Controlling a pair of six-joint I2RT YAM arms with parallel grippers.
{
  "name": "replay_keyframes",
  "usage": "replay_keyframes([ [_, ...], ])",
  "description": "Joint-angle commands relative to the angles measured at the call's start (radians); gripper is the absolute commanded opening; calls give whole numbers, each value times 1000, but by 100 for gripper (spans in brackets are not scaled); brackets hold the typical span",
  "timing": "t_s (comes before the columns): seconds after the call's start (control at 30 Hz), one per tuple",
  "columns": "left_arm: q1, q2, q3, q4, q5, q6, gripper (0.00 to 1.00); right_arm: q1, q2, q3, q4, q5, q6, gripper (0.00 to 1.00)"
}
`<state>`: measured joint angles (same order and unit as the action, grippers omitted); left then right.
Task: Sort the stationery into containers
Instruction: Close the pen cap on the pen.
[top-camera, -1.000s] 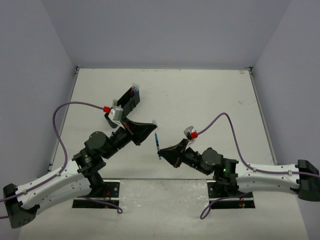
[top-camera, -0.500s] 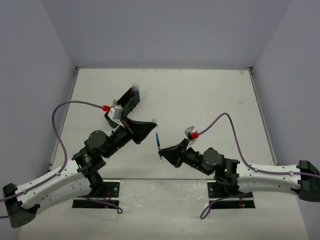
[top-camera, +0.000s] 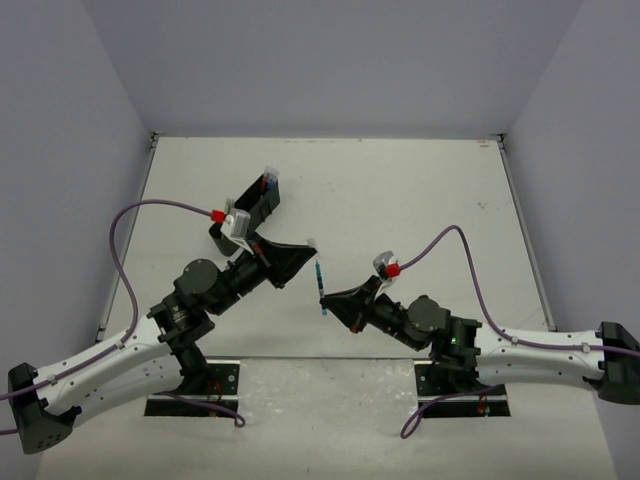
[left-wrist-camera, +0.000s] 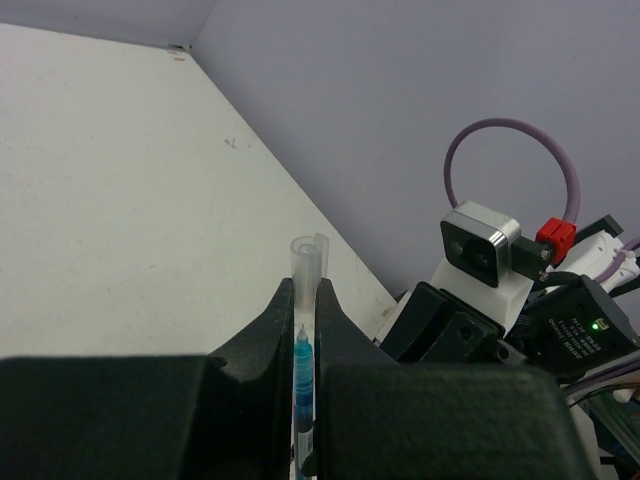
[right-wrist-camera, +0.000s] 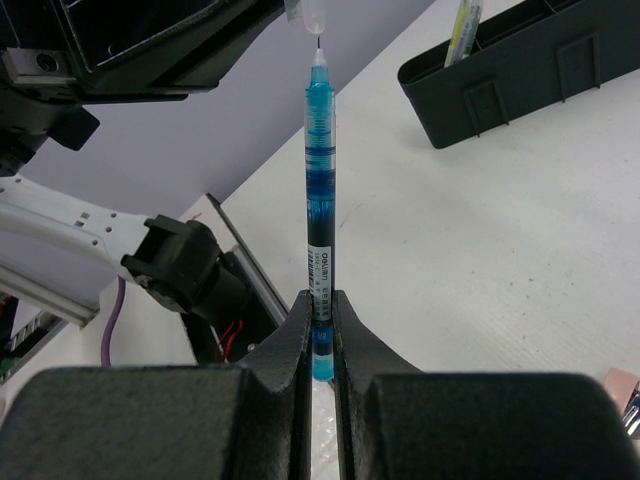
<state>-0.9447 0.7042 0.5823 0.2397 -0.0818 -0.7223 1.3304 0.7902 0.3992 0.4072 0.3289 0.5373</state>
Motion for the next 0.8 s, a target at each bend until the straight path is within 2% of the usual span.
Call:
replay_keyframes([
  [0.0, -3, 19, 5, 35, 28, -5, 0, 6, -5, 56, 5, 49, -25, 0],
  [0.5, -3, 44, -10, 51, 77, -29, 0, -11, 6, 109, -1, 86, -93, 0],
  [0.77, -3, 73, 22, -30, 141, -39, 0, -53, 22, 232, -16, 71, -257, 0],
])
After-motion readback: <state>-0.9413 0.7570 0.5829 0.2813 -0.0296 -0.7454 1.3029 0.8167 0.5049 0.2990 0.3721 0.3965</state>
